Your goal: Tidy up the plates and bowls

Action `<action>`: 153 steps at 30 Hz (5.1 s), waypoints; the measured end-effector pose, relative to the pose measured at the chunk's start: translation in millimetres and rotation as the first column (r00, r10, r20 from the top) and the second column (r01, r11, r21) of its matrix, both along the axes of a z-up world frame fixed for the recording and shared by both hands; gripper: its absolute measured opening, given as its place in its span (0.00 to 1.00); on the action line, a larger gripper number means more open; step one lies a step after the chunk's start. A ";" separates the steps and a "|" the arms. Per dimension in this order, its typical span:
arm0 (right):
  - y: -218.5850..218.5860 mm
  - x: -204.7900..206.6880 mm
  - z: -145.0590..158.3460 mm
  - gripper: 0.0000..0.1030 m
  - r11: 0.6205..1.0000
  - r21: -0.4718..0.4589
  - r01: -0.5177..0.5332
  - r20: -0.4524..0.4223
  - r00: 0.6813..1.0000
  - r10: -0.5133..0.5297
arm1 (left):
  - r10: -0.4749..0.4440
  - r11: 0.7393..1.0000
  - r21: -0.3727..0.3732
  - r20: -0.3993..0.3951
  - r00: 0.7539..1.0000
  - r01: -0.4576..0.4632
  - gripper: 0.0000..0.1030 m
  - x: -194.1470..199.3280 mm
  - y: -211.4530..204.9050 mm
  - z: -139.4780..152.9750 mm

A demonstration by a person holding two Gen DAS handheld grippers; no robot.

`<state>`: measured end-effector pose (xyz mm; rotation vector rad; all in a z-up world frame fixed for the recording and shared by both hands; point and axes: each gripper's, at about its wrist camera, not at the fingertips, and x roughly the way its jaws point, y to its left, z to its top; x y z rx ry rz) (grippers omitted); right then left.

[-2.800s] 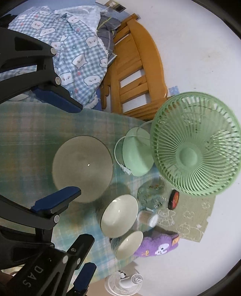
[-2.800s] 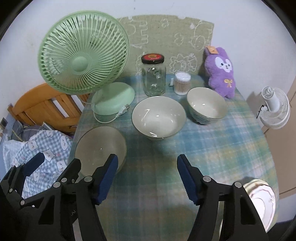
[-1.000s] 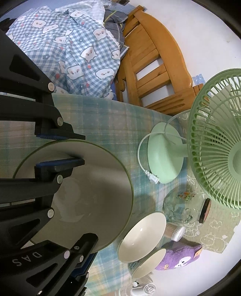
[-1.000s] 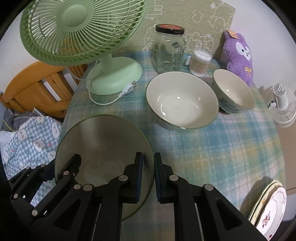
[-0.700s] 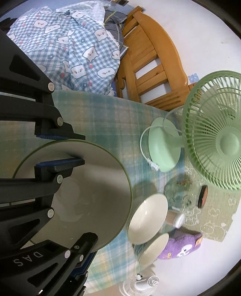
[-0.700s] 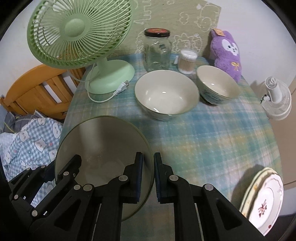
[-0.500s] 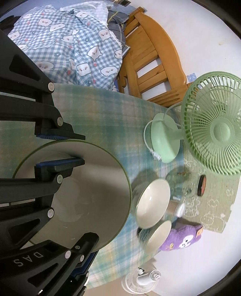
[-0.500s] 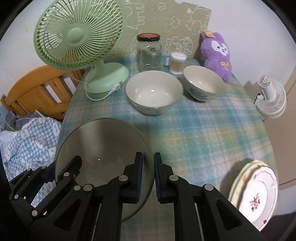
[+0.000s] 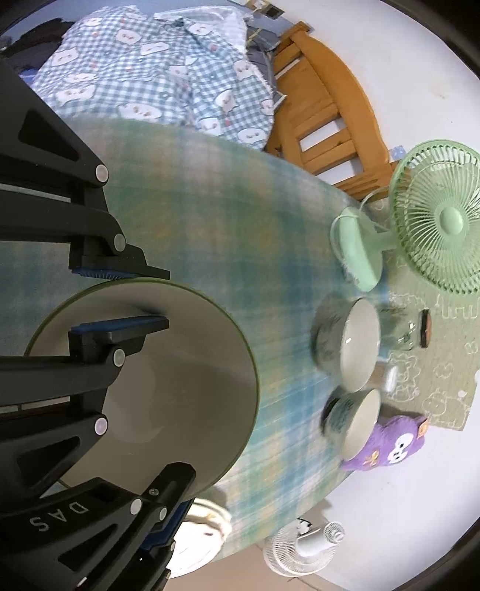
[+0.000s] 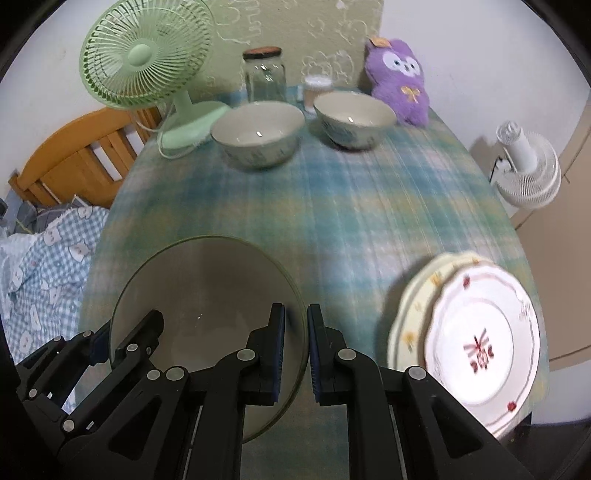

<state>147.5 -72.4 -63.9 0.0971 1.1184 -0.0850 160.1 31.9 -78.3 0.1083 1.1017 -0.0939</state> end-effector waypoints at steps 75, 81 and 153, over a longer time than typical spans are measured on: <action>-29.9 180.7 56.8 0.66 0.998 0.017 -0.059 0.143 0.988 0.056 | 0.018 0.998 0.050 0.157 0.988 -0.026 0.85 176.8 -14.4 61.9; -26.3 223.9 26.2 0.57 1.000 0.022 -0.021 0.116 0.993 0.018 | -0.018 0.998 0.056 0.154 0.988 0.009 0.78 212.9 -18.9 35.1; -12.8 98.5 64.8 0.17 0.999 -0.032 -0.040 0.090 0.995 0.043 | 0.047 0.999 0.013 0.111 0.993 -0.049 0.16 85.5 -11.7 71.6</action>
